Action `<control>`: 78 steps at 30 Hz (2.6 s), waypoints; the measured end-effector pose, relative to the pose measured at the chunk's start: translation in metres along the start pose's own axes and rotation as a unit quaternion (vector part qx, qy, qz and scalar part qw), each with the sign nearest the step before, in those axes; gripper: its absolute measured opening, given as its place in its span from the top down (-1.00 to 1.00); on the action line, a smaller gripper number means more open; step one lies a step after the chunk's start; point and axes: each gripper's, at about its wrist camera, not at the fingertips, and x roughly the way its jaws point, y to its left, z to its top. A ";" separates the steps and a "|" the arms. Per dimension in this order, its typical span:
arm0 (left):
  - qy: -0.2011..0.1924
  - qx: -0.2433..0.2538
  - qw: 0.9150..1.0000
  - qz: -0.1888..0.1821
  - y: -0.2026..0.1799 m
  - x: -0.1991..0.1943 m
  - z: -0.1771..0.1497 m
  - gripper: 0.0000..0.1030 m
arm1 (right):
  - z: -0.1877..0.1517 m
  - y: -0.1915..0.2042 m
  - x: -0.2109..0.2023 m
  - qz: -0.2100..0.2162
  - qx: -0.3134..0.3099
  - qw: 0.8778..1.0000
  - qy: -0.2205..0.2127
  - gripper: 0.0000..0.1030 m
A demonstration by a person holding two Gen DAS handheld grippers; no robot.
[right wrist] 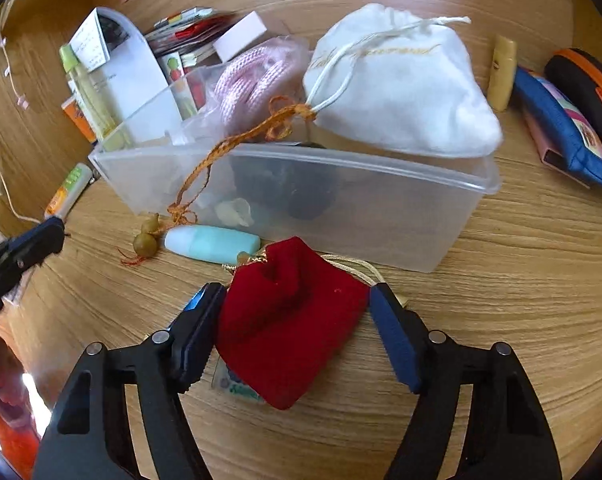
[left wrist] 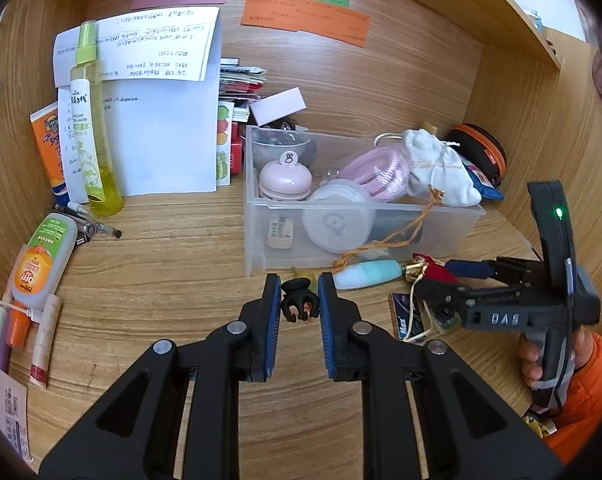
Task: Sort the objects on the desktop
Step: 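Carry the hair clip and red pouch into the clear box and release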
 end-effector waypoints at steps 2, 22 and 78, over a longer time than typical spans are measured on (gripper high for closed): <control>-0.003 -0.003 1.000 -0.003 0.002 0.002 0.004 0.66 | -0.001 0.006 0.001 0.001 -0.020 1.000 0.000 0.04; -0.051 0.019 0.999 0.001 -0.006 0.016 0.064 0.66 | 0.017 0.003 -0.076 0.052 -0.030 0.993 -0.099 0.35; -0.034 0.030 0.999 0.014 -0.013 0.051 0.067 -0.27 | 0.060 -0.006 -0.049 -0.073 -0.055 0.987 -0.134 -0.62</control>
